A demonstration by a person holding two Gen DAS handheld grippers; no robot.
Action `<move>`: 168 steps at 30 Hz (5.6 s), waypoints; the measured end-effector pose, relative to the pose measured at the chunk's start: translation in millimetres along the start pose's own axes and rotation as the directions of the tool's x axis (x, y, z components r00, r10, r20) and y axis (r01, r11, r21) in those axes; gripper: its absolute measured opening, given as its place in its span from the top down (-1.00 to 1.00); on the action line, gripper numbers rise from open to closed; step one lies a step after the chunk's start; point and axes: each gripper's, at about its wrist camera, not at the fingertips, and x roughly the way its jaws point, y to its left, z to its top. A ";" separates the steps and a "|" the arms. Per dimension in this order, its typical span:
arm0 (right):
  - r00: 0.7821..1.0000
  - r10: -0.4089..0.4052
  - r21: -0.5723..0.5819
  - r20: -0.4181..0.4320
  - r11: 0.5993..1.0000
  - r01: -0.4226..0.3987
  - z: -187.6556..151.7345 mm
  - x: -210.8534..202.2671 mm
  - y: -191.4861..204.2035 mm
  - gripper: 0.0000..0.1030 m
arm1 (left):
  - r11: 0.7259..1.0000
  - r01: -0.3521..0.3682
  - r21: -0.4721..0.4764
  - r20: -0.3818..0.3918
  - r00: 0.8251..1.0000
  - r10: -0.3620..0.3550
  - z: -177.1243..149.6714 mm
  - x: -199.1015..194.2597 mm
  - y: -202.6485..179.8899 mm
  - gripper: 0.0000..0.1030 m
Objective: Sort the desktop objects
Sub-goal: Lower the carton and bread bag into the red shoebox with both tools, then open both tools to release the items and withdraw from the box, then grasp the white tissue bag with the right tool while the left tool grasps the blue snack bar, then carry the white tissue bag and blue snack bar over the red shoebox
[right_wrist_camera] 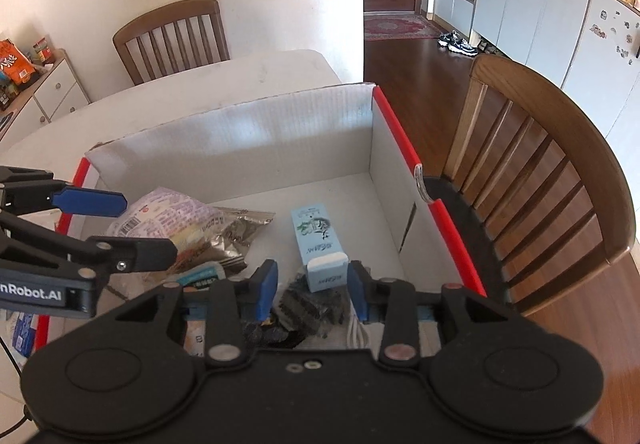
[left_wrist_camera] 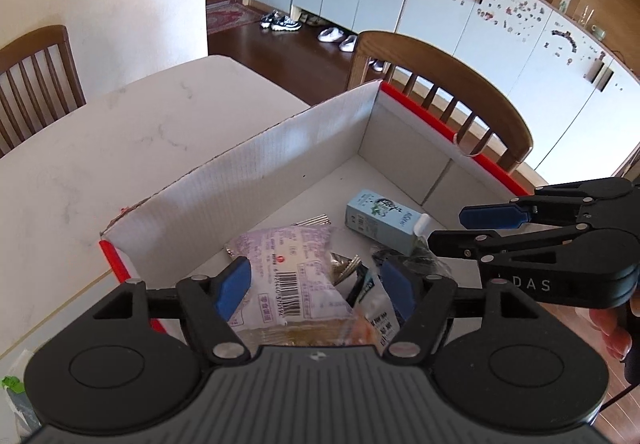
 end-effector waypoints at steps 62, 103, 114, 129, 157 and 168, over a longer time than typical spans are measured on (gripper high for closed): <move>0.972 0.108 -0.094 0.210 0.991 -0.090 -62.5 -91.1 190.2 -0.52 | 0.996 0.007 -0.084 0.185 0.983 0.008 -182.7 -151.4 112.1 -0.99; 0.972 0.232 -0.245 -0.035 0.941 -0.233 -40.9 68.9 294.9 -0.57 | 0.979 -0.079 -0.186 0.073 0.993 0.094 -228.2 -79.2 147.1 -0.98; 0.971 0.226 -0.232 -0.077 0.943 -0.238 -32.5 96.8 301.7 -0.57 | 0.978 -0.087 -0.191 0.064 0.993 0.101 -233.0 -72.1 149.1 -0.86; 0.979 0.193 -0.295 -0.068 0.933 -0.204 -33.7 96.0 306.1 -0.21 | 0.984 -0.163 -0.074 0.037 0.985 0.166 -229.8 -67.8 130.5 -0.69; 0.983 0.181 -0.215 0.004 0.961 -0.176 -36.5 42.1 289.5 0.25 | 0.975 -0.200 -0.099 0.059 0.977 0.207 -225.6 -76.3 145.4 0.31; 0.979 0.199 -0.175 0.042 0.966 -0.189 -36.0 -2.6 274.6 0.25 | 0.976 -0.169 -0.137 0.107 0.977 0.184 -217.9 -115.5 140.2 0.31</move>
